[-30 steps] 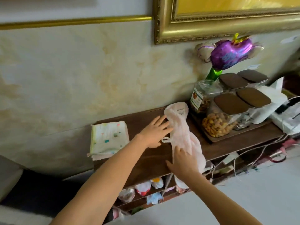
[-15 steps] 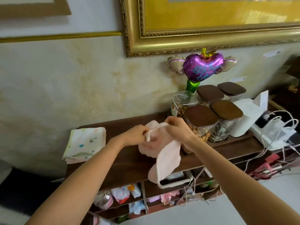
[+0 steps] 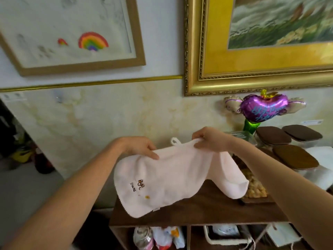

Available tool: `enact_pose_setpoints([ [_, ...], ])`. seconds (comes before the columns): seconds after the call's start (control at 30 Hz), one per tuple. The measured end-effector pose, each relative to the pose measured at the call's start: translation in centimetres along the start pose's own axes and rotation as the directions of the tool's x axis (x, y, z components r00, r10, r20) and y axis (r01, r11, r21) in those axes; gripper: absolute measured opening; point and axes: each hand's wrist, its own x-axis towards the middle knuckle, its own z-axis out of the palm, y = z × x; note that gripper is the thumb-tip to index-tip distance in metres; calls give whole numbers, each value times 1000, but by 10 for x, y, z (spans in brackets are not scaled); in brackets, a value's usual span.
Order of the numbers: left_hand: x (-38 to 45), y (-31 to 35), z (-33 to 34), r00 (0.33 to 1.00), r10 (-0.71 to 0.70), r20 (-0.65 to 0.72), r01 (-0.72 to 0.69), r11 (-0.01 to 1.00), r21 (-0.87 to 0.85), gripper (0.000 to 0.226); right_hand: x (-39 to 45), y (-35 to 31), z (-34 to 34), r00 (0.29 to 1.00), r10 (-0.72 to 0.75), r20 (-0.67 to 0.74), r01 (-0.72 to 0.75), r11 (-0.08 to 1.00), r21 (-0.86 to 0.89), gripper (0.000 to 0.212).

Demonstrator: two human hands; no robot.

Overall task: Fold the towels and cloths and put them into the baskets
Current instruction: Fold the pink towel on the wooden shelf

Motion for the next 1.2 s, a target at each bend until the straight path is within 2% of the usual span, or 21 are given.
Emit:
enact_pose_setpoints([
  [0.03,-7,-6,-10,998,-18,-55,26,989,149,17,6,-6,1,1000,0,16,1,998,-56,9],
  [0.1,-12,-11,-23,987,-37,-156,79,959,272,20,14,-6,3,998,35,48,-24,977,-210,17],
  [0.2,-22,-11,-34,953,-48,-301,129,957,258,19,20,-11,7,986,156,50,-108,849,-517,30],
  [0.27,-28,-9,-38,939,-74,-336,118,987,111,19,20,-17,4,962,272,26,-202,772,-602,35],
  [0.33,-34,-11,-43,949,-126,-288,75,981,-181,24,22,-21,-4,927,373,45,-276,756,-594,30],
  [0.37,-36,-14,-45,962,-129,-241,55,955,-291,25,24,-22,-9,904,419,85,-300,762,-574,25],
  [0.4,-37,-19,-48,971,-122,-207,48,943,-328,25,26,-24,-13,873,471,129,-331,765,-553,23],
  [0.5,-35,-27,-56,972,-126,-198,101,986,-130,19,31,-32,-23,802,565,193,-457,789,-412,23],
  [0.57,-29,-26,-63,944,-122,-305,138,990,31,20,35,-38,-27,773,609,178,-530,774,-346,6],
  [0.63,-25,-21,-65,885,-73,-460,186,961,206,21,42,-39,-28,799,596,80,-538,768,-348,4],
  [0.7,-19,-19,-68,801,-5,-598,259,905,338,25,49,-31,-23,844,522,-124,-528,767,-363,20],
  [0.77,-18,-19,-73,716,20,-698,306,889,340,28,53,-22,-22,834,468,-292,-540,800,-262,28],
  [0.87,-25,-18,-82,649,32,-760,357,870,340,32,55,-17,-27,809,422,-409,-527,829,-187,23],
  [0.93,-32,-18,-87,652,-17,-758,389,866,316,40,54,-14,-30,792,419,-444,-527,836,-152,22],
  [1.0,-37,-19,-91,732,-150,-665,389,893,227,48,53,-14,-33,789,449,-419,-526,846,-84,22],
  [1.03,-39,-19,-92,793,-239,-560,362,925,118,50,51,-16,-35,794,477,-377,-524,851,-28,19],
  [1.1,-42,-21,-92,879,-336,-340,337,940,-56,49,43,-22,-42,828,521,-208,-513,853,97,6],
  [1.2,-46,-28,-86,918,-345,-194,357,934,26,40,32,-22,-45,847,523,95,-532,836,136,19],
])
